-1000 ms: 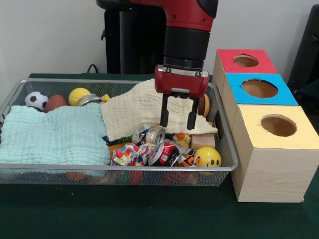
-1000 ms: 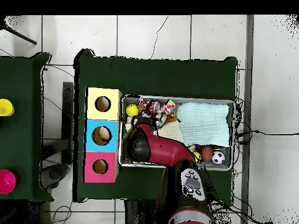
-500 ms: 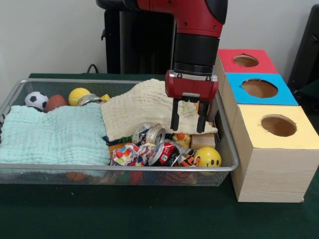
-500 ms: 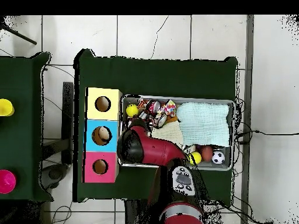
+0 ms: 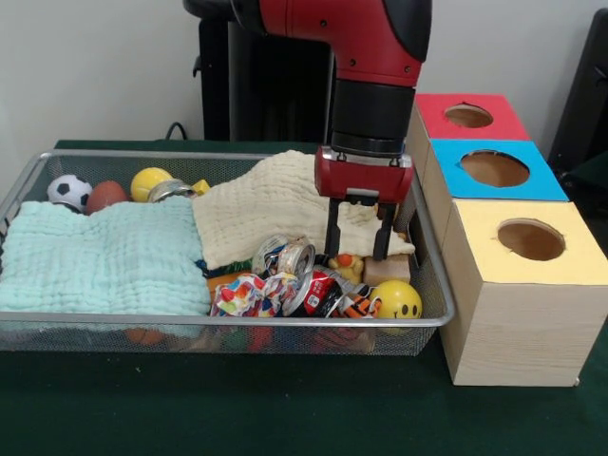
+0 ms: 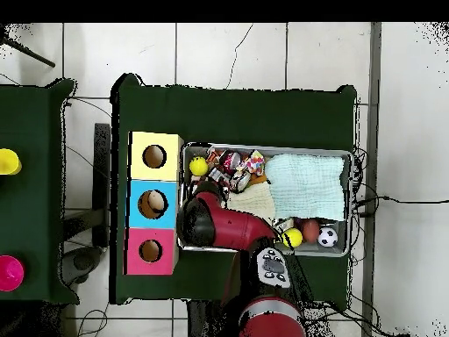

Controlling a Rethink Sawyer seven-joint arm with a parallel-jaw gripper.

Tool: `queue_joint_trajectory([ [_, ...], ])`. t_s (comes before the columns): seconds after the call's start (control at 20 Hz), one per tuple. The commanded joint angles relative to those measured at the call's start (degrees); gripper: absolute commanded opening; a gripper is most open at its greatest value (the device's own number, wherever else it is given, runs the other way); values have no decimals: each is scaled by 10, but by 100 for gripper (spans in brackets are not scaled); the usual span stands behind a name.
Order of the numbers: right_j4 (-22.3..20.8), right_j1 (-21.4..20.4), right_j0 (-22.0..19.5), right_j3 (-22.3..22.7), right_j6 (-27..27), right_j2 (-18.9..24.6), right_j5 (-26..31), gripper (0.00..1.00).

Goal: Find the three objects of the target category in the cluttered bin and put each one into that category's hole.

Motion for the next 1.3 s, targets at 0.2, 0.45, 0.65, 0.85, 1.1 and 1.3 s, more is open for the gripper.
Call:
queue_joint_trajectory([
  [0.2,-27,29,-18,-18,96,21,-58,100],
  [0.45,-41,28,-31,-19,92,30,-70,100],
  [0.65,-47,29,-39,-25,90,33,-67,100],
  [0.85,-46,32,-37,-24,88,27,-58,100],
  [1.1,-28,32,-13,-13,88,1,-33,100],
  [1.3,-12,24,-1,-9,95,-8,-12,100],
])
